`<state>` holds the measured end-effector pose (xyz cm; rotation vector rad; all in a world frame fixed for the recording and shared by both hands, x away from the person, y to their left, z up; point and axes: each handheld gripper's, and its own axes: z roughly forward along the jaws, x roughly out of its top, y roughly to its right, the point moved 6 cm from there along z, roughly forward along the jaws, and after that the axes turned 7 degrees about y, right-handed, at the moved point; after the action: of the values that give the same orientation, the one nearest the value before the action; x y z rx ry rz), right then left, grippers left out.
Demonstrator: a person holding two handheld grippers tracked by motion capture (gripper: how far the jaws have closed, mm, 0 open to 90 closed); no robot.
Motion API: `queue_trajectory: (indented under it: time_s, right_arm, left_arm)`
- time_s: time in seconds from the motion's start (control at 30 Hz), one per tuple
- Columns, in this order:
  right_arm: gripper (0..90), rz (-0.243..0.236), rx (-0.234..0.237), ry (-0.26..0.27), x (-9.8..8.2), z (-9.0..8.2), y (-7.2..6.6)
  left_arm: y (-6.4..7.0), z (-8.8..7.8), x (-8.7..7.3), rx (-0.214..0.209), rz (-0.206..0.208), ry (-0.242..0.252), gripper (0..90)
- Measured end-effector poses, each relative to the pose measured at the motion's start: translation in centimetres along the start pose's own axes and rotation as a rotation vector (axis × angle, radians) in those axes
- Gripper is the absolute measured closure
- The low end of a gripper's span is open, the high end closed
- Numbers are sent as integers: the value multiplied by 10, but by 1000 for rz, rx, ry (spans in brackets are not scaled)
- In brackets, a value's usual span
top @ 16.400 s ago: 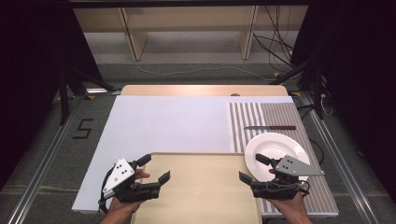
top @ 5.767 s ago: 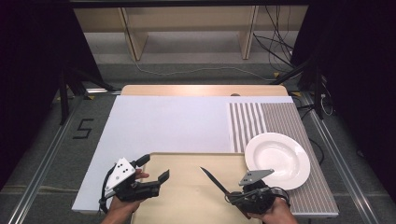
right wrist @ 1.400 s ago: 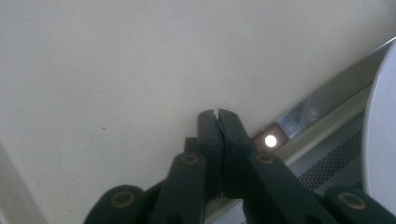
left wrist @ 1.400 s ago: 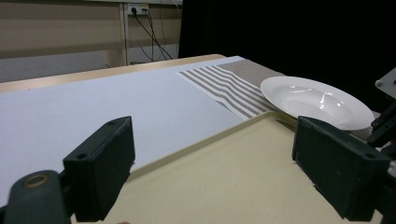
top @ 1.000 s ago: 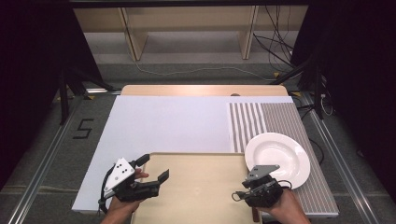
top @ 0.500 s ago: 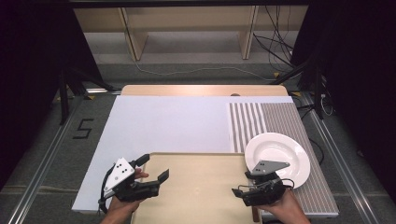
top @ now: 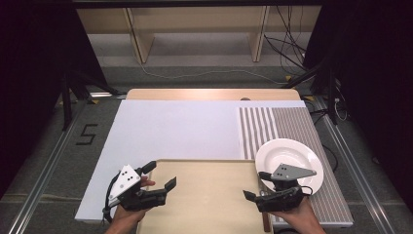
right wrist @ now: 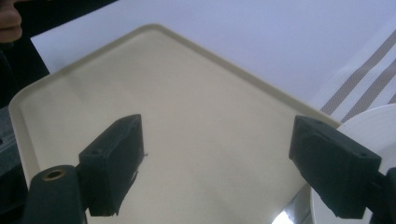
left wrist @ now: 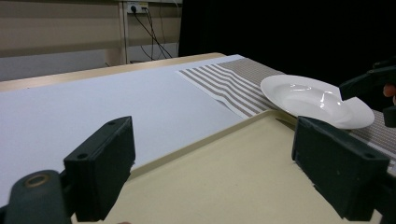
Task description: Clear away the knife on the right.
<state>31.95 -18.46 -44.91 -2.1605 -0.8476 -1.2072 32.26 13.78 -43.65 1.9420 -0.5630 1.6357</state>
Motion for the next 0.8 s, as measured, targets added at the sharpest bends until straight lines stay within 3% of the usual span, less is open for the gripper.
queue_trajectory:
  time_s: [0.3, 0.5, 0.7, 0.8]
  right_arm:
    - [187, 21, 4, 92, 8, -10, 3]
    - [184, 30, -14, 150, 11, -19, 9]
    - [184, 66, -27, 243, 16, -31, 15]
    - [184, 71, -34, 258, 15, -35, 18]
  left_arm:
    - [0, 0, 0, -2, -2, -2, 132]
    - [1, 0, 0, -6, -3, -4, 132]
    - [1, 0, -1, -9, -3, -7, 132]
    - [1, 0, -1, -9, -3, -6, 132]
